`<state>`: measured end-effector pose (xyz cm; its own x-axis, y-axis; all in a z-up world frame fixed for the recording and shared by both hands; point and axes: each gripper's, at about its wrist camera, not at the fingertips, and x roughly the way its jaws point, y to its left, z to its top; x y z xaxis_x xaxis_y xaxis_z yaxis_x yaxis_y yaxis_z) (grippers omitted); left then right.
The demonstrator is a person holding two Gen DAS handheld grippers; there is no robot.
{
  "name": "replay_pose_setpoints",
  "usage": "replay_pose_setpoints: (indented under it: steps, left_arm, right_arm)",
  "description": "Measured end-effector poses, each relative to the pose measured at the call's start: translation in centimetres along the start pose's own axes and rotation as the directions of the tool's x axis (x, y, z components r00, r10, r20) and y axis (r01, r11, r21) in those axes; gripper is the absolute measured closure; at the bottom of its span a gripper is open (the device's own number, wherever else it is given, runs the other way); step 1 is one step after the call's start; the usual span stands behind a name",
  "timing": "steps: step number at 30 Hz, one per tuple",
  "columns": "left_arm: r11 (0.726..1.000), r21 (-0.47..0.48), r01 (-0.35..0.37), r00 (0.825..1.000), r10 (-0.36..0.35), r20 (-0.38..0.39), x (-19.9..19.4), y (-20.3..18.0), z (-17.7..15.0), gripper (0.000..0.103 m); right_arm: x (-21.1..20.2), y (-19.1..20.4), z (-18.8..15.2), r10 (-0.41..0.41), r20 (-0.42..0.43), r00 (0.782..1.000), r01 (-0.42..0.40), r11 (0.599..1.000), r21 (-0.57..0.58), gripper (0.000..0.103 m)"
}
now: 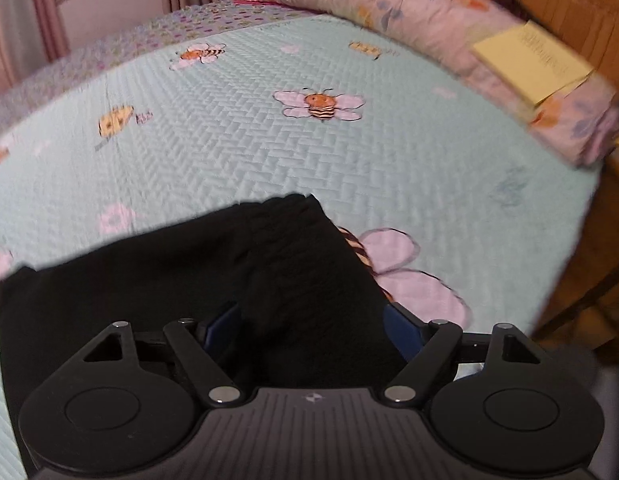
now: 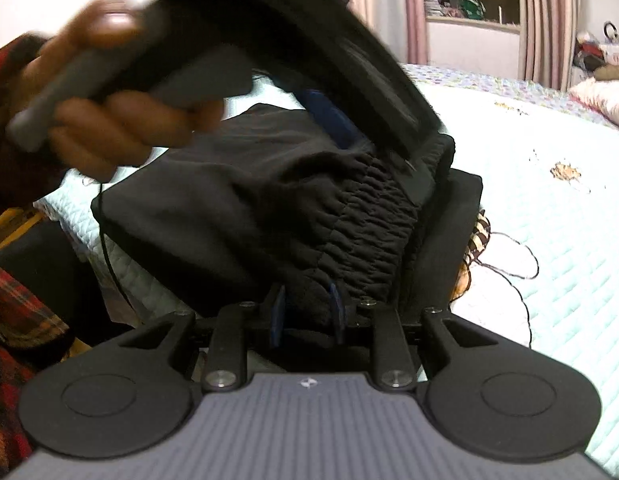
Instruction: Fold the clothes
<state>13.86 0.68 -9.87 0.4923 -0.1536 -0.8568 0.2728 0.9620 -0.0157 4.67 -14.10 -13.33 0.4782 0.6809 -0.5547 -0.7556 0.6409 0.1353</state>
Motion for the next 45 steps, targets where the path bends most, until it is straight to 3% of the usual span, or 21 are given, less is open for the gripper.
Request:
replay_pose_setpoints:
  steps: [6, 11, 14, 17, 18, 20, 22, 24, 26, 29, 31, 33, 35, 36, 37, 38, 43, 45]
  left_arm:
    - [0.989, -0.098, 0.106, 0.994, -0.107, -0.007, -1.6, 1.7, -2.7, 0.024]
    - [0.975, -0.15, 0.163, 0.986, -0.159, 0.041, -1.6, 2.1, -3.1, 0.016]
    - [0.953, -0.22, 0.209, 0.978, -0.202, 0.054, -1.4, 3.6, -3.0, 0.017]
    - [0.931, -0.251, 0.264, 0.964, -0.256, 0.066, -1.6, 4.7, -3.4, 0.017]
    - [0.933, -0.244, 0.263, 0.965, -0.255, 0.066, -1.7, 4.7, -3.6, 0.017]
    - [0.94, -0.225, 0.258, 0.966, -0.248, 0.074, -1.9, 4.5, -4.0, 0.017]
    - [0.955, -0.183, 0.235, 0.972, -0.226, 0.068, -1.8, 3.9, -4.2, 0.017]
    - [0.972, -0.129, 0.196, 0.98, -0.191, 0.054, -1.6, 2.8, -4.1, 0.013]
    - [0.984, -0.084, 0.16, 0.987, -0.156, 0.045, -1.5, 1.6, -4.1, 0.01]
    - [0.99, -0.056, 0.132, 0.991, -0.13, 0.041, -1.5, 0.9, -4.3, 0.008]
    - [0.991, -0.042, 0.124, 0.992, -0.122, 0.039, -1.6, 0.7, -4.5, 0.007]
    - [0.992, -0.028, 0.122, 0.992, -0.121, 0.04, -1.5, 0.6, -4.7, 0.004]
    - [0.994, -0.001, 0.106, 0.994, -0.106, 0.037, -1.3, 0.2, -5.0, 0.004]
    - [0.996, 0.017, 0.09, 0.995, -0.09, 0.03, -1.2, -0.1, -5.0, 0.004]
    - [0.996, 0.033, 0.079, 0.996, -0.08, 0.03, -1.1, -0.5, -5.1, 0.004]
    - [0.996, 0.047, 0.07, 0.997, -0.071, 0.03, -1.1, -0.7, -5.1, 0.004]
    - [0.995, 0.04, 0.089, 0.995, -0.09, 0.038, -1.4, -0.2, -5.4, 0.003]
    - [0.994, 0.031, 0.105, 0.993, -0.106, 0.043, -1.5, 0.2, -5.5, 0.003]
  right_arm:
    - [-1.4, -2.0, -0.4, 0.074, 0.071, 0.995, -0.084, 0.985, 0.15, 0.075]
    - [-3.2, -5.8, -0.4, 0.201, 0.148, 0.968, -0.243, 0.9, 0.363, 0.069]
    - [-2.8, -5.3, 1.6, 0.197, 0.098, 0.975, -0.218, 0.93, 0.297, 0.067]
    - [-2.1, -5.8, 3.1, 0.272, 0.056, 0.961, -0.277, 0.921, 0.275, 0.066]
    - [-1.8, -6.4, 3.1, 0.286, 0.03, 0.958, -0.282, 0.919, 0.275, 0.066]
    - [-2.7, -7.8, 3.1, 0.174, -0.013, 0.985, -0.165, 0.952, 0.259, 0.065]
    - [-4.5, -10.2, 3.1, 0.131, 0.054, 0.99, -0.141, 0.926, 0.35, 0.064]
    - [-5.2, -11.5, 4.0, 0.138, 0.177, 0.975, -0.2, 0.89, 0.409, 0.064]
    - [-4.3, -11.3, 5.9, 0.196, 0.257, 0.946, -0.291, 0.861, 0.416, 0.064]
    - [0.2, -10.0, 9.1, 0.329, 0.268, 0.906, -0.418, 0.801, 0.429, 0.064]
    - [3.6, -9.5, 10.5, 0.392, 0.24, 0.888, -0.46, 0.766, 0.449, 0.064]
    - [7.1, -10.3, 10.4, 0.395, 0.178, 0.901, -0.429, 0.755, 0.497, 0.071]
    - [10.1, -12.2, 8.4, 0.37, 0.107, 0.923, -0.365, 0.749, 0.553, 0.103]
    - [11.6, -13.2, 7.3, 0.357, 0.071, 0.931, -0.33, 0.746, 0.579, 0.103]
    - [12.0, -14.3, 5.8, 0.383, 0.127, 0.915, -0.37, 0.67, 0.644, 0.103]
    - [11.8, -14.4, 5.3, 0.383, 0.151, 0.912, -0.382, 0.653, 0.654, 0.103]
    - [9.7, -13.9, 4.4, 0.344, 0.204, 0.917, -0.386, 0.628, 0.676, 0.103]
    - [7.6, -12.9, 4.9, 0.321, 0.221, 0.921, -0.384, 0.654, 0.652, 0.103]
